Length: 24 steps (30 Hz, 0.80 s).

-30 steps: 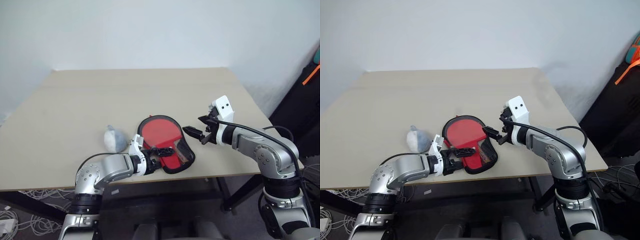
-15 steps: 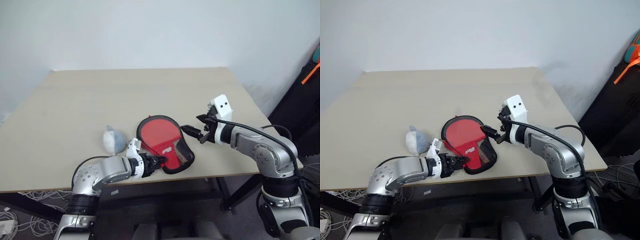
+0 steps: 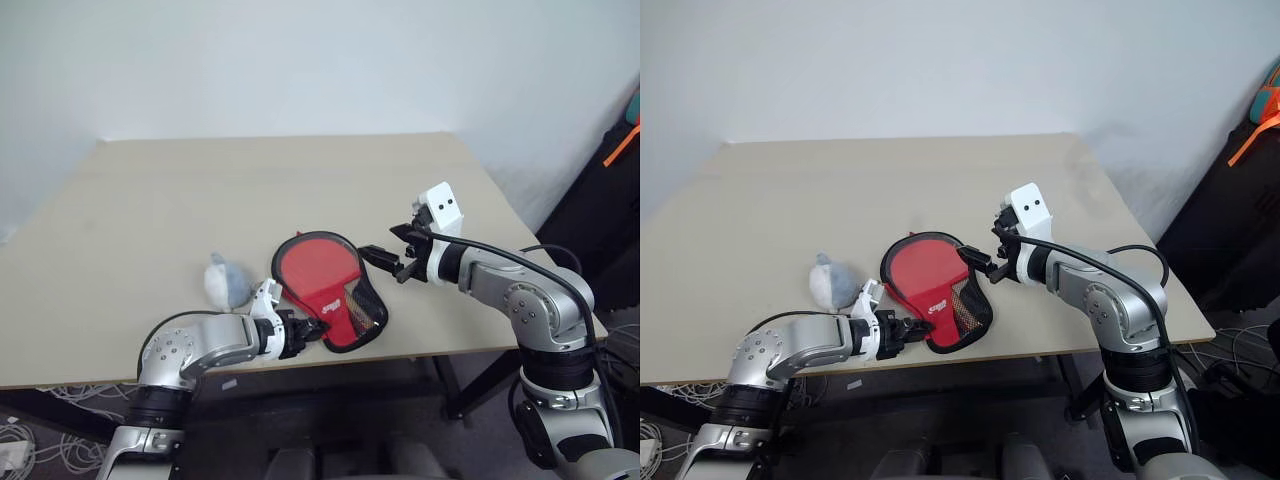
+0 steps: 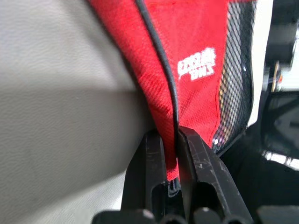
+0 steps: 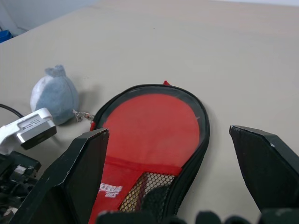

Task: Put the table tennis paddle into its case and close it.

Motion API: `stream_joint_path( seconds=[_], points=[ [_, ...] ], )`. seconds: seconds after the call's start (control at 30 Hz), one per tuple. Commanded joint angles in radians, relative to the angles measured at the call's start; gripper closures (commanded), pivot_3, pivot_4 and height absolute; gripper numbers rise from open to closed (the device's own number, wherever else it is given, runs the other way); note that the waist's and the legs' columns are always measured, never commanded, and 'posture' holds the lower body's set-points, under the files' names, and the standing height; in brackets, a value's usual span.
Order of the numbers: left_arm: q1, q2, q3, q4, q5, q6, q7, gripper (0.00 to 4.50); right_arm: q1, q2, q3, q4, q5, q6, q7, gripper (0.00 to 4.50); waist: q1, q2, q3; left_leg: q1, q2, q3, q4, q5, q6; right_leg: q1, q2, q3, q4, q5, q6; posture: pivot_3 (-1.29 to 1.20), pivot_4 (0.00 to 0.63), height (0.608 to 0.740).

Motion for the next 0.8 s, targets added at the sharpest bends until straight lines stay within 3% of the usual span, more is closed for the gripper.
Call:
stream_joint_path(
  seconds=[0.03, 0.43, 0.8],
  points=[
    [-0.039, 0.043, -0.061, -0.056, -0.007, 0.116, -0.100, 4.16, -0.028, 0.003, -0.023, -0.019, 0.011, -0.016, 0.002, 0.00, 0.001, 0.000, 0.000, 0.000, 0.000, 0.000, -0.001, 0.000, 0.000, 0.000, 0.000, 0.000, -0.001, 0.000, 0.000, 0.00, 0.000, 0.739],
    [-0.122, 0.336, -0.213, -0.144, 0.042, 0.318, -0.444, 4.16, -0.039, 0.015, 0.006, 0.013, 0.001, -0.040, 0.023, 0.00, -0.004, 0.000, 0.001, -0.003, 0.000, 0.000, -0.003, 0.000, -0.001, -0.004, 0.000, 0.000, -0.001, 0.000, 0.000, 0.00, 0.000, 0.739],
    [-0.097, 0.390, -0.220, -0.183, 0.274, 0.370, -0.679, 4.16, -0.032, 0.014, 0.012, 0.009, 0.004, -0.035, 0.027, 0.00, -0.005, 0.000, 0.002, -0.003, 0.001, 0.001, -0.004, 0.000, -0.001, -0.006, 0.000, 0.001, -0.001, 0.000, 0.000, 0.00, 0.000, 0.739]
  ],
)
